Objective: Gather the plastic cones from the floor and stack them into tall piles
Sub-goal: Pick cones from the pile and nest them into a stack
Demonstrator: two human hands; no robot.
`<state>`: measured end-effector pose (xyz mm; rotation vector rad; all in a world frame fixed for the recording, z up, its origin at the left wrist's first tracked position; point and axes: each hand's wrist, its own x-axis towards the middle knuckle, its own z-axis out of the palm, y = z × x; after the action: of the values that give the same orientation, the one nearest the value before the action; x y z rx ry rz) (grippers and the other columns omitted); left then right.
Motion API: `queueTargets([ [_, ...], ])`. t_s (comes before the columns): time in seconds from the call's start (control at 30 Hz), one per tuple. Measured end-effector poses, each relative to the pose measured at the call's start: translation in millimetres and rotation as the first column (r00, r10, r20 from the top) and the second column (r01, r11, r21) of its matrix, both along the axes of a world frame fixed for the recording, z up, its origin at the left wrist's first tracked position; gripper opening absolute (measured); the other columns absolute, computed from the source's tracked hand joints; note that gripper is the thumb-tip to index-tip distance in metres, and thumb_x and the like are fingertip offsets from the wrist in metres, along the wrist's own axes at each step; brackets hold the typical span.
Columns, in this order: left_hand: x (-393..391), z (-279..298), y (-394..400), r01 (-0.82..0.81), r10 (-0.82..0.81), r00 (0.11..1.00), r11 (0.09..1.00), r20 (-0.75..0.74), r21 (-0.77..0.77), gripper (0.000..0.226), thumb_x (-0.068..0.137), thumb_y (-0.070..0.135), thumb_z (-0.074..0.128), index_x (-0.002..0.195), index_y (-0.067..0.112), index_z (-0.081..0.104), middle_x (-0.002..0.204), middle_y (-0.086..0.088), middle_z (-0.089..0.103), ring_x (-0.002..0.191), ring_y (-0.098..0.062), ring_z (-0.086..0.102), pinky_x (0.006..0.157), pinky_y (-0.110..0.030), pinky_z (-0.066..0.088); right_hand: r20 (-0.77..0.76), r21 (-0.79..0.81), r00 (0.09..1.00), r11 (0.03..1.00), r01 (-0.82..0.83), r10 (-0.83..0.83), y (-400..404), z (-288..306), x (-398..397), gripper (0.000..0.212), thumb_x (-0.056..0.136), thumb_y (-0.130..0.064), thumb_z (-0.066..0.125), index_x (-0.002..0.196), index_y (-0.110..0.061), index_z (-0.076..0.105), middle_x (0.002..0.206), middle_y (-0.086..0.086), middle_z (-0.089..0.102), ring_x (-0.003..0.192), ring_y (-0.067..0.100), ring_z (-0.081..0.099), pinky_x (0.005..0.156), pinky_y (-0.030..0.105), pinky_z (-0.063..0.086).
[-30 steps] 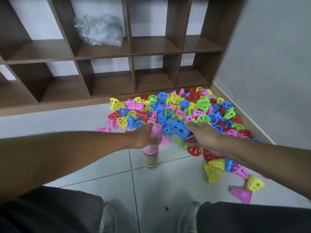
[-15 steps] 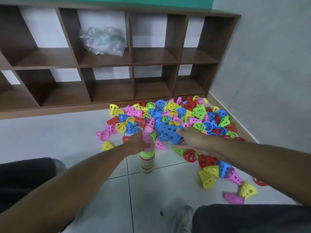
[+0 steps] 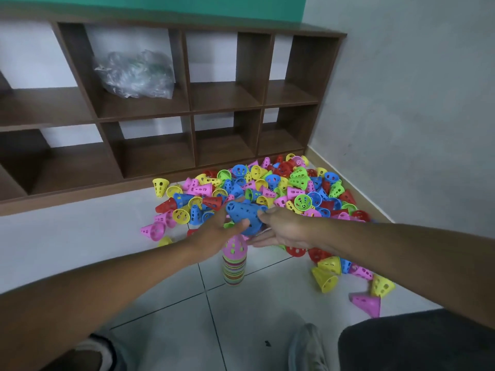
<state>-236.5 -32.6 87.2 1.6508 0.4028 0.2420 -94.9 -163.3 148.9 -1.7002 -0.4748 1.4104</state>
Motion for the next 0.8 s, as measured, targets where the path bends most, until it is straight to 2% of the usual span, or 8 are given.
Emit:
queueTargets([
  [0.07,-5.8,0.2,3.6,-0.020,0.020,1.000,1.000,0.001,0.014,0.066,0.082,0.059,0.074,0.138,0.032,0.051,0.130,0.009,0.068,0.125,-0.017,0.060,0.107,-0.039,0.048,0.001,-0.016,1.000,1.000,-0.001,0.001,1.5,-3.8,-9.9,0.044,0.111,-0.029,0.034,0.136,0.004,0.048,0.121,0.031,0.065,0.111,0.037,0.068,0.099,0.041,0.055],
  [0.1,-8.1,0.6,3.0,-0.028,0.028,1.000,0.999,-0.013,0.024,0.065,0.082,0.055,0.074,0.136,0.026,0.053,0.126,0.007,0.069,0.118,-0.015,0.063,0.102,-0.036,0.051,0.015,-0.024,1.000,1.000,0.010,-0.009,0.8,-7.3,-13.4,0.045,0.110,-0.030,0.034,0.135,0.005,0.050,0.121,0.031,0.066,0.110,0.038,0.069,0.098,0.041,0.056],
  [0.2,-12.6,-3.2,1.8,-0.053,0.057,0.997,0.994,-0.045,0.095,0.045,0.096,0.019,0.068,0.135,0.007,0.050,0.117,0.005,0.067,0.097,0.005,0.066,0.084,-0.014,0.052,0.104,-0.043,0.993,0.997,0.061,-0.056,-6.8,-18.1,-20.3,0.046,0.110,-0.033,0.036,0.131,0.005,0.051,0.124,0.028,0.064,0.109,0.037,0.069,0.094,0.038,0.057],
  [0.37,-19.0,-21.0,11.8,-0.023,0.047,0.993,0.977,-0.108,0.214,0.037,0.096,0.018,0.069,0.128,0.014,0.052,0.118,0.006,0.064,0.114,-0.017,0.062,0.098,-0.030,0.053,0.261,-0.114,0.959,0.983,0.141,-0.107,-32.6,-34.7,-19.7,0.049,0.106,-0.032,0.047,0.146,-0.004,0.042,0.115,0.011,0.061,0.097,0.027,0.070,0.078,0.028,0.059],
  [0.47,-13.6,-16.3,17.2,0.011,0.018,0.993,0.971,-0.120,0.238,0.045,0.097,0.022,0.068,0.137,0.012,0.050,0.127,0.002,0.063,0.119,-0.016,0.060,0.096,-0.027,0.052,0.321,-0.158,0.940,0.972,0.174,-0.116,-43.5,-38.1,-17.7,0.050,0.105,-0.034,0.049,0.146,-0.008,0.041,0.124,0.013,0.060,0.105,0.029,0.069,0.086,0.032,0.058],
  [0.57,-1.0,-13.6,26.3,0.072,-0.028,0.986,0.958,-0.162,0.277,0.050,0.098,0.028,0.066,0.142,0.015,0.046,0.135,-0.002,0.060,0.124,-0.019,0.057,0.105,-0.039,0.050,0.348,-0.171,0.928,0.964,0.205,-0.136,-46.0,-44.6,-11.7,0.048,0.104,-0.034,0.053,0.143,-0.007,0.045,0.121,0.013,0.062,0.103,0.029,0.070,0.093,0.038,0.058],
  [0.7,17.1,-23.8,34.3,0.133,-0.060,0.974,0.931,-0.217,0.339,0.057,0.097,0.030,0.066,0.147,0.015,0.042,0.136,0.001,0.057,0.124,-0.017,0.054,0.104,-0.034,0.047,0.387,-0.173,0.901,0.944,0.280,-0.196,-46.6,-57.1,-9.9,0.038,0.104,-0.029,0.054,0.134,-0.005,0.053,0.123,0.017,0.063,0.106,0.033,0.069,0.096,0.042,0.056],
  [0.8,22.8,-38.9,45.5,0.184,-0.079,0.958,0.906,-0.274,0.381,0.055,0.098,0.032,0.064,0.147,0.017,0.042,0.136,-0.002,0.056,0.126,-0.022,0.054,0.104,-0.040,0.048,0.406,-0.203,0.890,0.929,0.308,-0.207,-43.2,-66.9,-7.7,0.033,0.104,-0.026,0.055,0.128,-0.004,0.055,0.122,0.018,0.062,0.105,0.034,0.068,0.093,0.041,0.055],
])
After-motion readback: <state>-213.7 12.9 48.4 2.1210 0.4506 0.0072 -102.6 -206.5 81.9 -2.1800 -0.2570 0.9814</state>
